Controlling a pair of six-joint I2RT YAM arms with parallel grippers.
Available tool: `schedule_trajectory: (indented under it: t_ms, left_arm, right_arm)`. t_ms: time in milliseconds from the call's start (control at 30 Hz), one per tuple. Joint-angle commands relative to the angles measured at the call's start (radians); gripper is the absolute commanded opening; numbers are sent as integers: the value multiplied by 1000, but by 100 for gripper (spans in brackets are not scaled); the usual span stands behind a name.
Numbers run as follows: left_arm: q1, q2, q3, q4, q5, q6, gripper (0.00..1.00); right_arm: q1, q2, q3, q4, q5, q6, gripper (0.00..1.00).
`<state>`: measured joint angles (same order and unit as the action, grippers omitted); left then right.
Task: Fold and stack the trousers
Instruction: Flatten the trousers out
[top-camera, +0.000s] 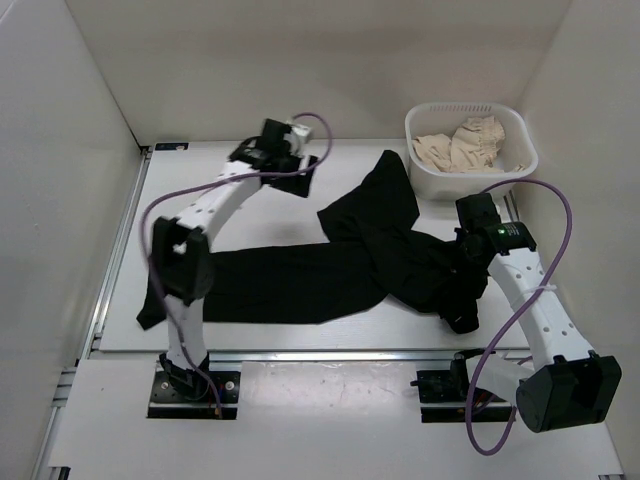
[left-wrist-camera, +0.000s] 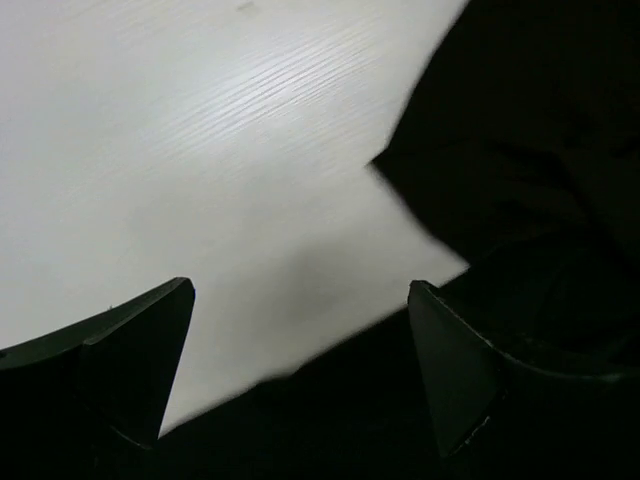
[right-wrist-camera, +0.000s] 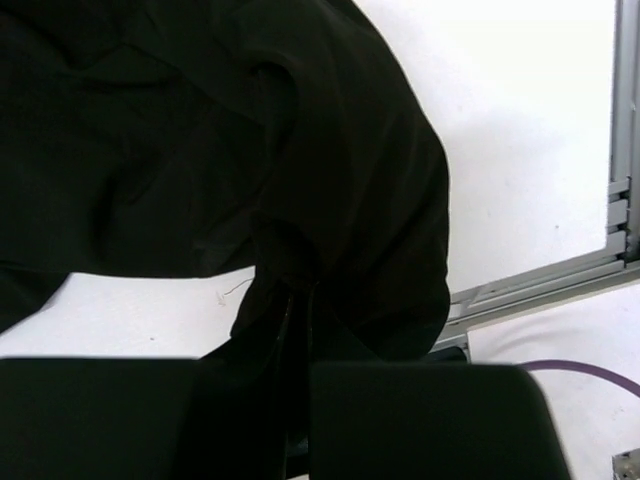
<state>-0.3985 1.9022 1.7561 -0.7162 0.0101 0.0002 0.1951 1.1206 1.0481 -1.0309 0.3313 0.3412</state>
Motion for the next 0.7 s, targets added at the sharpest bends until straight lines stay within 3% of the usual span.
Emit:
schedule_trajectory:
  t_ms: [0,200,400,433,467,567,667]
  left_arm:
    - [-63,197,205,-46,108,0,100]
    - [-109,481,465,-46,154,0,100]
    - [-167,535,381,-37,94,0,97]
    - [-183,544,338,-37,65,0,92]
    - [-192,544,315,-37,48,0,71]
    - [-204,532,223,-37,-21,0,27]
    - [-165,436,88,-37,-107,0,23]
  right_arm:
    - [-11,-18,-22,58,-28,25,0]
    - [-11,-8,-42,68,-46,16,0]
    - [-11,1,-51,68,-46,7,0]
    - [-11,1,-51,68,-37,7,0]
    - [-11,10,-39,68,-37,7,0]
    - [-11,19,-2,77,1,-2,0]
    - [-20,28,42,58,43,-21,0]
